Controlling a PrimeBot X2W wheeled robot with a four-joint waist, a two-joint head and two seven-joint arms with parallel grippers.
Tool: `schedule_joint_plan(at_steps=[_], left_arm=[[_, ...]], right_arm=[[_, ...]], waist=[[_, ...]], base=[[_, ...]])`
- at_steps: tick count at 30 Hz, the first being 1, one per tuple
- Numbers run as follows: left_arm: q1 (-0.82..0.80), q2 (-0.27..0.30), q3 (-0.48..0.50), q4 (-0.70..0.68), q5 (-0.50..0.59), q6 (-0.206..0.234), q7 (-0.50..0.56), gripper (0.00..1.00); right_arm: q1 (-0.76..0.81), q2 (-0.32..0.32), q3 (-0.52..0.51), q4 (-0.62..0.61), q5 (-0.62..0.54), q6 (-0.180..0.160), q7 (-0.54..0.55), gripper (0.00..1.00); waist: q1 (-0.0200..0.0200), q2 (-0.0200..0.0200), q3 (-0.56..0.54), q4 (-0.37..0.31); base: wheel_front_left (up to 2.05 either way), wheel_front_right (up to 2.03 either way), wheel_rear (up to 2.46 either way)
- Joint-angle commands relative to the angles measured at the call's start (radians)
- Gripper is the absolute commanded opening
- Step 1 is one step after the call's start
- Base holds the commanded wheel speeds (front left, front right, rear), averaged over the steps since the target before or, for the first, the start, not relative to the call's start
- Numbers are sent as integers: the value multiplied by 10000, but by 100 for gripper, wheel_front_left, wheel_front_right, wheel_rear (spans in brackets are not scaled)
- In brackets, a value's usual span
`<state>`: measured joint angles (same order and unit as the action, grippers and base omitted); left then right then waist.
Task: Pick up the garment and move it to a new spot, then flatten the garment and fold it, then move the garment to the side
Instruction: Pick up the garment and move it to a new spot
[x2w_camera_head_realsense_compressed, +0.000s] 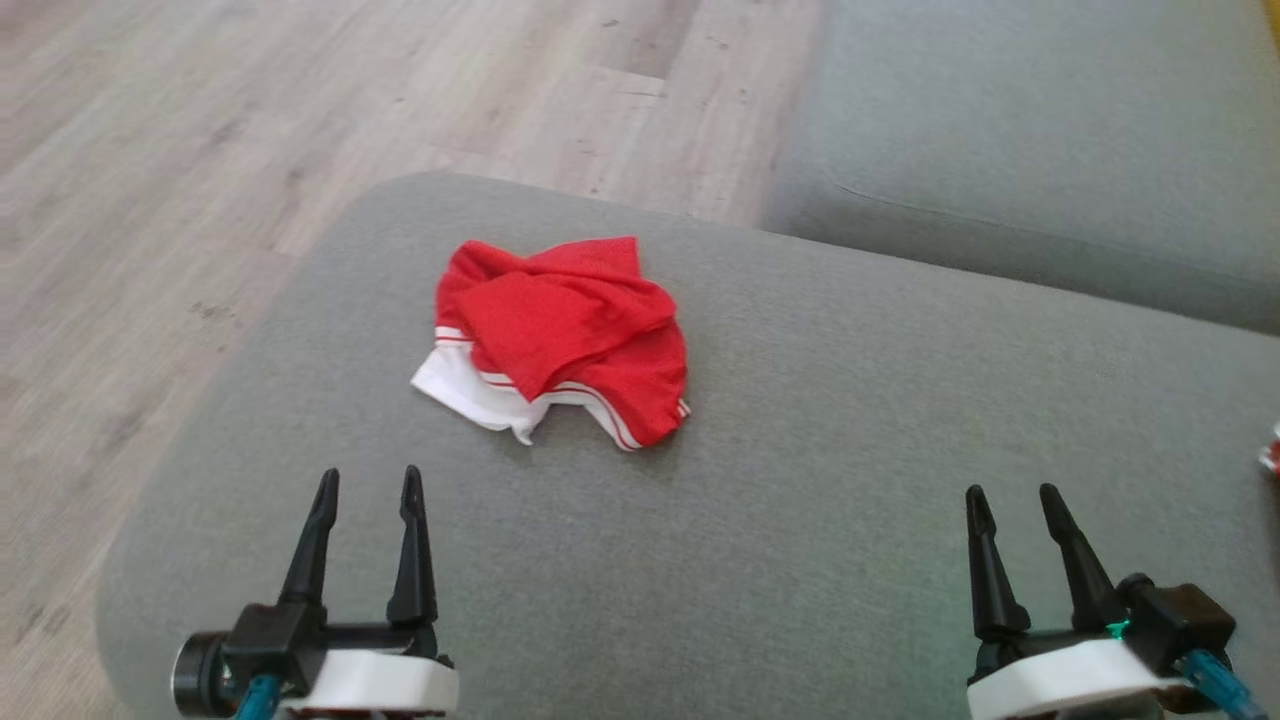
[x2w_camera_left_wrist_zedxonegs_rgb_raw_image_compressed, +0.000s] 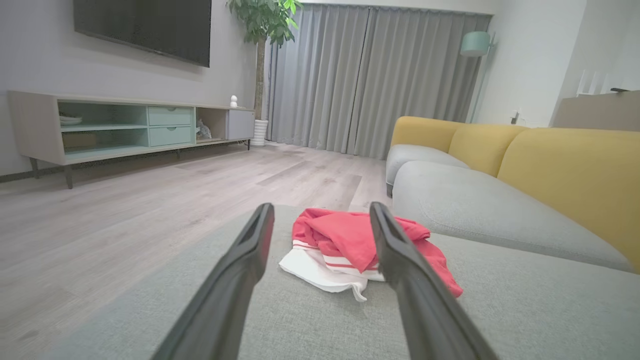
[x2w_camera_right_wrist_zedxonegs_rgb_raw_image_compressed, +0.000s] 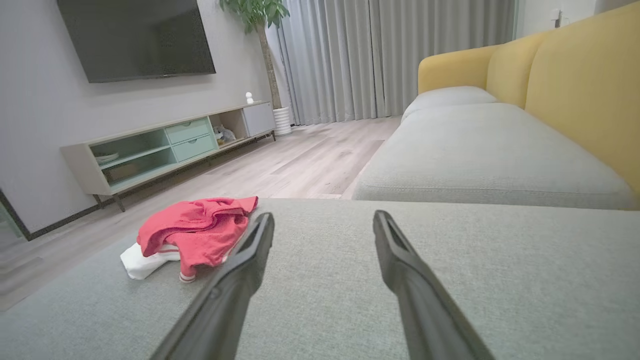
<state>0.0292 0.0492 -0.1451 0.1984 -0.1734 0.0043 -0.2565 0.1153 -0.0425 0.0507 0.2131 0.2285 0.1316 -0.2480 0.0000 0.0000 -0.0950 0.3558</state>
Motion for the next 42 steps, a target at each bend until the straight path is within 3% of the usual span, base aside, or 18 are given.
schedule_joint_plan(at_steps=[1,12,17,22,26,31,37,42], left_arm=[[-366,10,381,-300,94,-34,-53,100],[-275,10,458,-324,143,-75,-53,100],[-266,10,543,-353,122,-80,-53,100],[-631,74,484,-146,360,-357,-53,100],[-1624,468,139,572,591,-782,164,100],[-3667,1143,-645,1539,691,-1231,1542,100],[-5854,1978,-2237,2897,-6,-1343,3262,100],[-6840,2575,-3324,3590,-901,-1346,3715,100]], right_arm=[[-231,-78,238,-284,55,-9,-137,100],[-177,-78,327,-267,221,-9,-137,100],[-199,-78,358,-280,240,-9,-137,100],[-285,-78,265,-330,235,-9,-137,100],[-380,-78,191,-398,198,-9,-137,100],[-724,-78,33,-555,18,-9,-137,100],[-1313,-78,-144,-643,-73,-9,-137,100],[-1632,-78,-138,-671,-90,-9,-137,100]], waist=[[0,0,-43,160],[0,0,-127,508],[0,0,-102,411],[0,0,122,143],[0,0,485,-169],[0,0,1467,-700],[0,0,2473,-1415],[0,0,2934,-1856]], base=[[0,0,0],[0,0,0],[0,0,0],[0,0,0],[0,0,0],[0,0,0],[0,0,0],[0,0,0]])
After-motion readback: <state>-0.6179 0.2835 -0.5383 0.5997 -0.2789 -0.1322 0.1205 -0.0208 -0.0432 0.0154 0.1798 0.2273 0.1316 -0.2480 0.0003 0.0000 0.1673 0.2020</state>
